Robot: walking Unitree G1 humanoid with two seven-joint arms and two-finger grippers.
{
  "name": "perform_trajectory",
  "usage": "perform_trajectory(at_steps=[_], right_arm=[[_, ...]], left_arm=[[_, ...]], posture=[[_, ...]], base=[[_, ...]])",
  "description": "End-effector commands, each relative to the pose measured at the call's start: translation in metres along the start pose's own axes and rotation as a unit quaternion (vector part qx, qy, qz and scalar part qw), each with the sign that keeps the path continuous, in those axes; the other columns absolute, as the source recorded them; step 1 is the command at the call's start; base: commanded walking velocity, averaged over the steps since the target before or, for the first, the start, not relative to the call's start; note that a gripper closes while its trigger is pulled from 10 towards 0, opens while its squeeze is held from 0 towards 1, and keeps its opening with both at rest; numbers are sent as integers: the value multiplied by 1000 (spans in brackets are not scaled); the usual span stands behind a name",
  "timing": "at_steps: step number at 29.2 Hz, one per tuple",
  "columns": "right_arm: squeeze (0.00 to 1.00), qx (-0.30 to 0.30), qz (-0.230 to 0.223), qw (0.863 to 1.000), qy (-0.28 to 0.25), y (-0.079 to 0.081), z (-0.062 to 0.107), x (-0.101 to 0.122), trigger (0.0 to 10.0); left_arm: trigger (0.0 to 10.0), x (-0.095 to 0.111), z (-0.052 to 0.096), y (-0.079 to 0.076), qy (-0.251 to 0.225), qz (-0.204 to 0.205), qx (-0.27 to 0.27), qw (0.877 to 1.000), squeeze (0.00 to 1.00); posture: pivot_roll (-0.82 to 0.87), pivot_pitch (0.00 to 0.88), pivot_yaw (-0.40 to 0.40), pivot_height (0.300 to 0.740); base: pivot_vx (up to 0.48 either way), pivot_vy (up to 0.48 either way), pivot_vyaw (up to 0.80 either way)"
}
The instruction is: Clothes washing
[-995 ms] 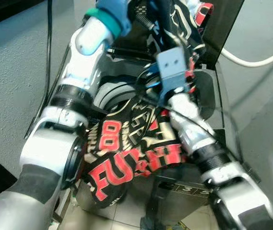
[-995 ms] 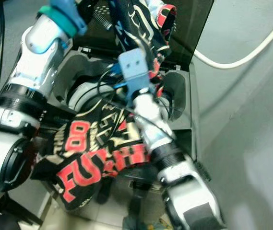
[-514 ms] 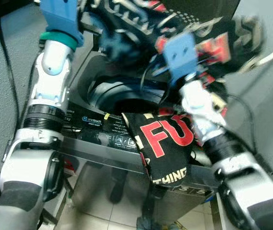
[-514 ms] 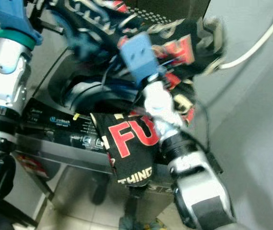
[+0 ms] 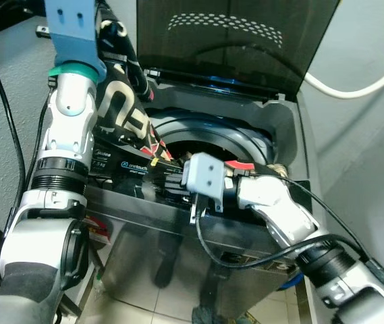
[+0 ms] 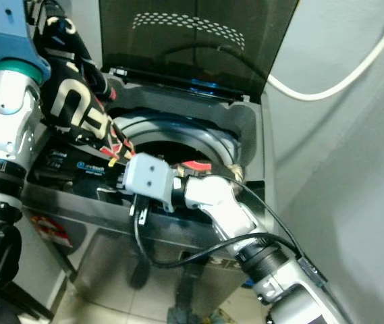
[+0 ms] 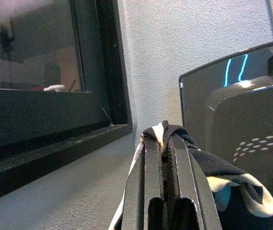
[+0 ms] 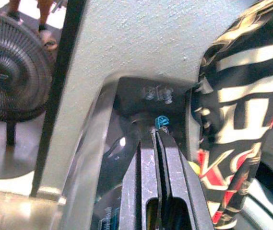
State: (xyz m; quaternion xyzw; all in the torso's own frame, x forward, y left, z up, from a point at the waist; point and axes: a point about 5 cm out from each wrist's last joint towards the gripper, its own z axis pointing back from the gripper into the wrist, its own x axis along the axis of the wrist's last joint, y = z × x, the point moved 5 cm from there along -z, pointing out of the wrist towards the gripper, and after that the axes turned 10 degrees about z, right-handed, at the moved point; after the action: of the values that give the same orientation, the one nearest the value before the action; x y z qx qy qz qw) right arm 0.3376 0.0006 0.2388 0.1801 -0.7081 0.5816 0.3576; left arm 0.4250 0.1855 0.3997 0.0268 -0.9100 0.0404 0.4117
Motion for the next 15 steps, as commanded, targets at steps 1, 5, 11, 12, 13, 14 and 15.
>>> perform_trajectory(at_steps=[1, 5, 11, 12, 13, 14, 15], right_arm=[[0, -24, -13, 1000, -8, -10, 4, 2, 10000], [0, -278, -111, 953, -37, -83, 27, 3, 10000], [0, -453, -188, 870, -47, -112, 65, -9, 10000], [0, -469, -193, 861, -45, -113, 70, -11, 10000], [0, -469, -193, 861, -45, -113, 70, -11, 10000], [0, -469, -193, 861, -45, -113, 70, -11, 10000], [0, -480, -201, 853, -44, -113, 73, -13, 10000]], left_arm=[[10000, -3, 1, 3, 7, 6, 6, 1000, 0], [10000, -26, 7, -5, 75, 19, -23, 997, 0], [10000, -53, 20, -15, 156, 59, -43, 985, 0], [10000, -56, 21, -15, 164, 71, -41, 983, 0], [10000, -56, 21, -15, 164, 71, -41, 983, 0], [10000, -56, 21, -15, 164, 71, -41, 983, 0], [10000, -58, 22, -15, 174, 79, -40, 981, 0]], posture=[[106, 34, -18, 740], [105, 43, -21, 740], [102, 47, -20, 740], [103, 48, -19, 740], [103, 48, -19, 740], [103, 48, -19, 740], [103, 48, -19, 740]], base=[[0, 0, 0], [0, 0, 0], [0, 0, 0], [0, 0, 0], [0, 0, 0], [0, 0, 0], [0, 0, 0]])
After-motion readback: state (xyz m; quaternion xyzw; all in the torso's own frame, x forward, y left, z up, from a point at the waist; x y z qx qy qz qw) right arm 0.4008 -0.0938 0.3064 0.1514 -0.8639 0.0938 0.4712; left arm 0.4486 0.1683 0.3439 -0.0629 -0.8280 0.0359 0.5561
